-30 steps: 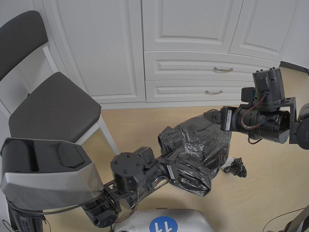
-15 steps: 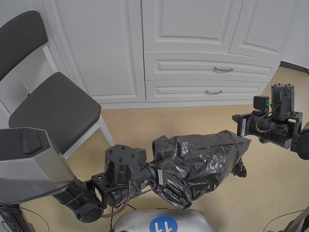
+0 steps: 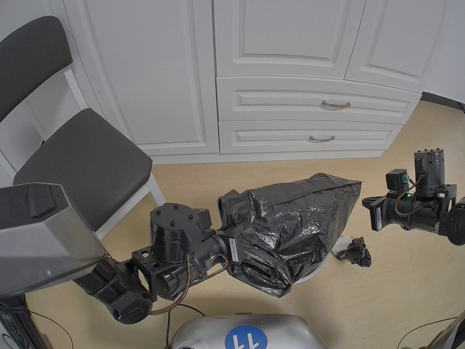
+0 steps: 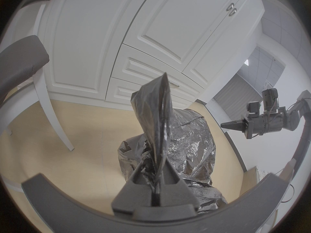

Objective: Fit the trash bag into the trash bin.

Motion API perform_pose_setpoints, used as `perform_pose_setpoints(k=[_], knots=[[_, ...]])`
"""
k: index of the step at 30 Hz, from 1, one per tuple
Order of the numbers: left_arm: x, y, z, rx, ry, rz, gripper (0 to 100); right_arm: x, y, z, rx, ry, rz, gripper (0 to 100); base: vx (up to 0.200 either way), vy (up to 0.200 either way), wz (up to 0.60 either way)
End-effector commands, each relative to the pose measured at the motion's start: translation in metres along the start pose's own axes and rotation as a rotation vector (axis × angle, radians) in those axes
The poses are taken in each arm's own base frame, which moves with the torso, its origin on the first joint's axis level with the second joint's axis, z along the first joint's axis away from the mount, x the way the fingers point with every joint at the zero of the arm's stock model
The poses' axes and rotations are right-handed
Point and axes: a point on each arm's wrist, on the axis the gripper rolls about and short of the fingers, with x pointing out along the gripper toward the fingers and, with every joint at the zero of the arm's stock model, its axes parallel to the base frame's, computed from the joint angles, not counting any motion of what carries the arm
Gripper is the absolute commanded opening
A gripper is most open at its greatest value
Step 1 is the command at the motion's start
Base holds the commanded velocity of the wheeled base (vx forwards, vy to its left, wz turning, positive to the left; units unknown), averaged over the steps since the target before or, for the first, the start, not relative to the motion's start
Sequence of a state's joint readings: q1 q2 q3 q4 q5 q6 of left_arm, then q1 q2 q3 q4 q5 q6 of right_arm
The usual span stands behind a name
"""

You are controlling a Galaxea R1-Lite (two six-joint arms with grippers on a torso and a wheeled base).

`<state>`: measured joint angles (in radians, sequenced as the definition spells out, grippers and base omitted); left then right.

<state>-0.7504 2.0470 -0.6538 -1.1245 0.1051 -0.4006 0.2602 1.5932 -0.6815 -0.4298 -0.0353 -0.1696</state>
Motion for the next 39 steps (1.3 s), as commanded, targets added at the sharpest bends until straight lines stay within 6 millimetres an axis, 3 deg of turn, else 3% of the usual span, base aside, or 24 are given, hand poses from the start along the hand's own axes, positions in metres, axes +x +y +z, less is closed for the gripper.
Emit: perform_pose_setpoints(k=[1, 5, 7, 8, 10, 15, 16, 18, 25, 39], knots=[[-0.002, 0.001, 0.001, -0.001, -0.005, 0.002, 0, 0.03, -0.001, -0.008, 0.02, 0.071, 0.001, 0, 0.0, 0.0, 0.0], [-0.001, 0.0, 0.0, -0.001, 0.001, 0.001, 0, 0.068, 0.005, -0.008, 0.128, 0.066, 0.004, 0, 0.0, 0.0, 0.0], [-0.001, 0.0, 0.0, -0.001, 0.001, 0.001, 0, 0.068, 0.005, -0.008, 0.133, 0.063, 0.003, 0, 0.0, 0.0, 0.0], [0.0, 0.0, -0.001, 0.0, 0.001, 0.0, 0, 0.086, 0.009, -0.01, 0.18, 0.024, 0.002, 0, 0.0, 0.0, 0.0], [-0.001, -0.001, -0.001, -0.001, 0.0, 0.0, 0, 0.096, 0.012, -0.017, 0.184, 0.033, 0.001, 0, 0.0, 0.0, 0.0], [-0.002, -0.001, 0.002, -0.001, -0.007, -0.003, 0, 0.104, 0.022, -0.026, 0.169, 0.075, 0.028, 0, 0.0, 0.0, 0.0], [-0.003, -0.002, 0.004, -0.002, -0.015, -0.005, 0, 0.109, 0.041, -0.035, 0.144, 0.111, 0.074, 0, 0.0, 0.0, 0.0], [-0.002, -0.002, 0.004, -0.002, -0.015, -0.005, 0, 0.115, 0.06, -0.045, 0.119, 0.148, 0.121, 0, 0.0, 0.0, 0.0], [-0.002, -0.001, 0.001, -0.001, -0.006, -0.001, 0, 0.149, 0.105, -0.079, 0.158, 0.254, 0.197, 0, 0.0, 0.0, 0.0], [0.02, 0.004, -0.021, -0.001, 0.009, 0.012, 0, 0.194, 0.128, -0.1, 0.343, 0.324, 0.232, 0, 0.0, 0.0, 0.0]])
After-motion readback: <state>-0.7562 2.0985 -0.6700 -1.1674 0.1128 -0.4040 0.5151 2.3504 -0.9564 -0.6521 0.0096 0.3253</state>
